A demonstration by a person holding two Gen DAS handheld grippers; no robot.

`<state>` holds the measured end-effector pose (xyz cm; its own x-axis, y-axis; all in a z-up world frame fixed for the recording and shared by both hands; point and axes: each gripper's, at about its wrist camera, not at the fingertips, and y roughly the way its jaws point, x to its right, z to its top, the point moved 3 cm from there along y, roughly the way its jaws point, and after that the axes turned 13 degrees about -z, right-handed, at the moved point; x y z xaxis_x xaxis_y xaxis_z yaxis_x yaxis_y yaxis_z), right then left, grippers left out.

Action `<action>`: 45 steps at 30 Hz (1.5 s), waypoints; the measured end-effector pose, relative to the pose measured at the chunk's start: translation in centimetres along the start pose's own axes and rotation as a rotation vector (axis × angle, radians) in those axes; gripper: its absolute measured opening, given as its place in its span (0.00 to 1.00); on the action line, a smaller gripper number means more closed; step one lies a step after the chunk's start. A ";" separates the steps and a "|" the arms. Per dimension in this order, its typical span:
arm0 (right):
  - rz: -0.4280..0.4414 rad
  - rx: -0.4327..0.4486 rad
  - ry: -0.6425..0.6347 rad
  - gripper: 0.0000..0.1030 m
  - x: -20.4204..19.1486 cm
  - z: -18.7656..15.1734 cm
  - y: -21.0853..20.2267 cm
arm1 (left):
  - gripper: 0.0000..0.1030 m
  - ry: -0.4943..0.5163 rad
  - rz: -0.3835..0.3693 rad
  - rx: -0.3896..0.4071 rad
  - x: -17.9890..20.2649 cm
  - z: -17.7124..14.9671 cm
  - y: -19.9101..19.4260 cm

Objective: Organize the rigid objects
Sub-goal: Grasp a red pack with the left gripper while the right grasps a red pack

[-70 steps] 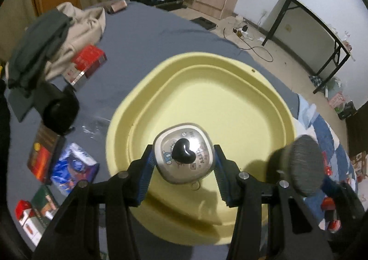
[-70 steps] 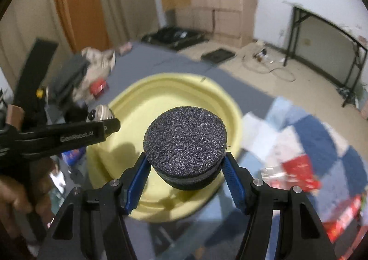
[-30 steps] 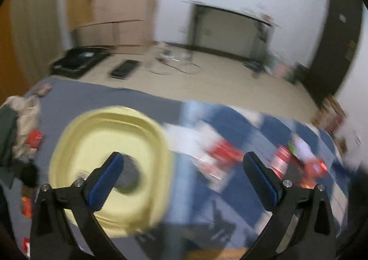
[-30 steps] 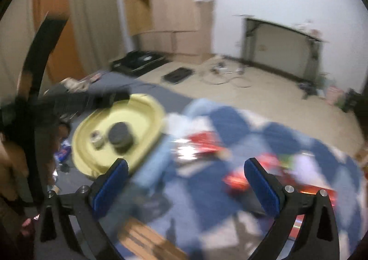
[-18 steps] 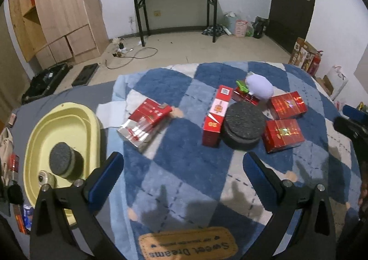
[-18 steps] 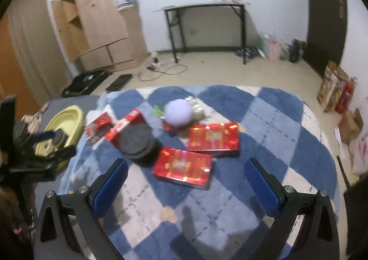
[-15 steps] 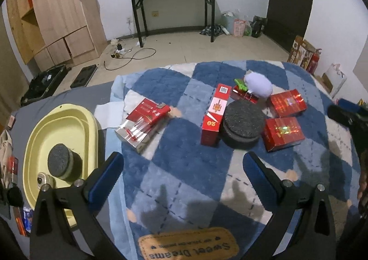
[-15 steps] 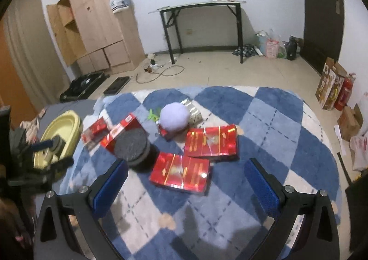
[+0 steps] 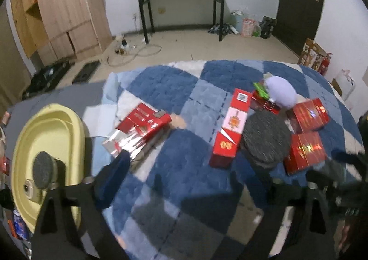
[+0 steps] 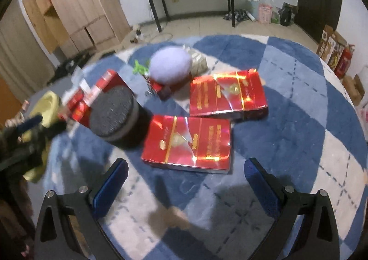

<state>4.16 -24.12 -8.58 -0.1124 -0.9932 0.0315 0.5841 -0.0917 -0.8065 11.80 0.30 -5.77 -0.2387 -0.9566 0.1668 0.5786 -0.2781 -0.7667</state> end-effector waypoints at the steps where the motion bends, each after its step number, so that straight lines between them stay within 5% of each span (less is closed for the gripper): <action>1: 0.007 -0.010 0.010 1.00 0.0 0.1 0.4 | 0.76 -0.006 -0.010 -0.011 0.0 0.1 0.5; 7: 0.021 -0.022 0.012 1.00 -0.4 0.4 1.3 | 0.75 0.092 -0.056 0.004 2.1 0.9 1.7; 19: -0.002 -0.018 0.008 1.00 -0.7 0.3 3.8 | 0.65 0.062 -0.087 -0.040 1.3 0.2 4.1; 22: -0.011 -0.003 -0.009 0.99 -1.0 0.3 4.1 | 0.51 0.069 -0.112 -0.040 1.9 0.6 4.6; 24: -0.006 0.003 -0.013 0.95 -1.1 0.3 4.1 | 0.33 0.078 -0.121 -0.056 2.4 0.6 5.1; 29: -0.005 0.018 -0.033 0.92 -0.9 -0.2 3.5 | 0.24 0.073 -0.124 -0.045 3.0 0.2 5.0; 34: 0.027 0.019 0.008 0.92 0.4 -0.7 1.3 | 0.24 0.092 -0.118 -0.019 3.1 -0.2 2.2; 45: 0.066 0.200 0.015 0.92 1.6 -1.6 -5.8 | 0.24 0.086 -0.091 0.101 2.4 1.0 -8.1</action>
<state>-0.65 -25.05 -4.82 -0.0792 -0.9965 -0.0274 0.7384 -0.0401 -0.6732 7.30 0.16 1.41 -0.3573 -0.9174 0.1753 0.6262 -0.3745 -0.6839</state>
